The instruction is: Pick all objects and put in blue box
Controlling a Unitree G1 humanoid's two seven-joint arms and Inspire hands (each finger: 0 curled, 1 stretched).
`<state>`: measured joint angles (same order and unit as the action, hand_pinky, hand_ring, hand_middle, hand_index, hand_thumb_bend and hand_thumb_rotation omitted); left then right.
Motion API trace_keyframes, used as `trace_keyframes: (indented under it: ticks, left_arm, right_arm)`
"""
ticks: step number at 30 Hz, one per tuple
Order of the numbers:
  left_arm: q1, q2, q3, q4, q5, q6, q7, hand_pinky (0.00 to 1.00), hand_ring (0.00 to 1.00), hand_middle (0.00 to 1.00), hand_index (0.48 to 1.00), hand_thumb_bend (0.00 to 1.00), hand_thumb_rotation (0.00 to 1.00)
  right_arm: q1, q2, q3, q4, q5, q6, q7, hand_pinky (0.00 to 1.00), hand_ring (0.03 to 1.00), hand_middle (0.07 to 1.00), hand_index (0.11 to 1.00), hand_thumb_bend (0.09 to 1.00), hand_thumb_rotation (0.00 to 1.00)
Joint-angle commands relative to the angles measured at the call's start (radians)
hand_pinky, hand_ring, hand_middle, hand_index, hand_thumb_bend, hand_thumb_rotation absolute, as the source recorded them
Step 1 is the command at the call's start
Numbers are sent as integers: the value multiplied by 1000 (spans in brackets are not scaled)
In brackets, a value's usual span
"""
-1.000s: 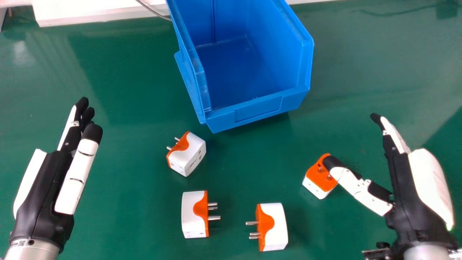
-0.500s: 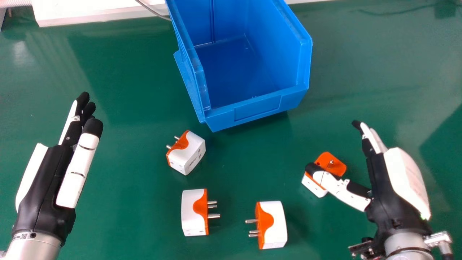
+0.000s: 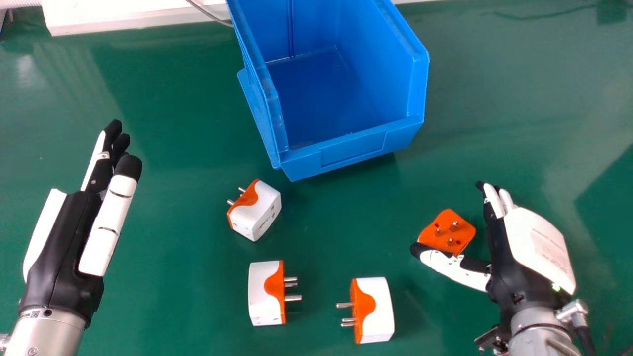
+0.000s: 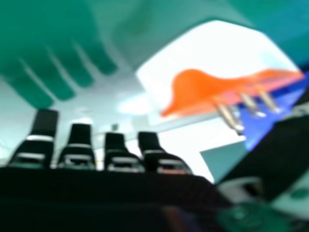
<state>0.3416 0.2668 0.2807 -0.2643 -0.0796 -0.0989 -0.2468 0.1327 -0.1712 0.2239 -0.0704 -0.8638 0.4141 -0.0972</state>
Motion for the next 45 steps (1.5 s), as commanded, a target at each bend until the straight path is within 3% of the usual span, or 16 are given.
trace_keyframes:
  ticks: [1,19,24,35,45]
  left_arm:
    - [-6,15,8,-8,2,-12,2,1000,1000,1000,1000,546,1000]
    - [-18,26,9,7,-2,-10,3,1000,1000,1000,1000,543,1000]
    - [-16,27,9,-3,-3,-5,4,1000,1000,1000,1000,544,1000]
    - [-20,30,13,-4,-6,1,2,1000,1000,1000,1000,544,1000]
    - [-29,36,15,8,-8,5,0,1000,1000,1000,1000,546,1000]
  right_arm:
    - [-29,-10,5,15,-22,25,-20,847,944,979,943,633,643]
    - [-117,-35,86,184,-66,75,-109,840,935,964,915,735,568]
    - [-123,-43,111,200,-76,83,-117,839,929,957,907,744,552]
    - [-119,-29,145,156,-75,137,-60,836,925,951,894,754,430]
    - [-150,-2,170,107,-92,255,32,836,923,951,898,719,347]
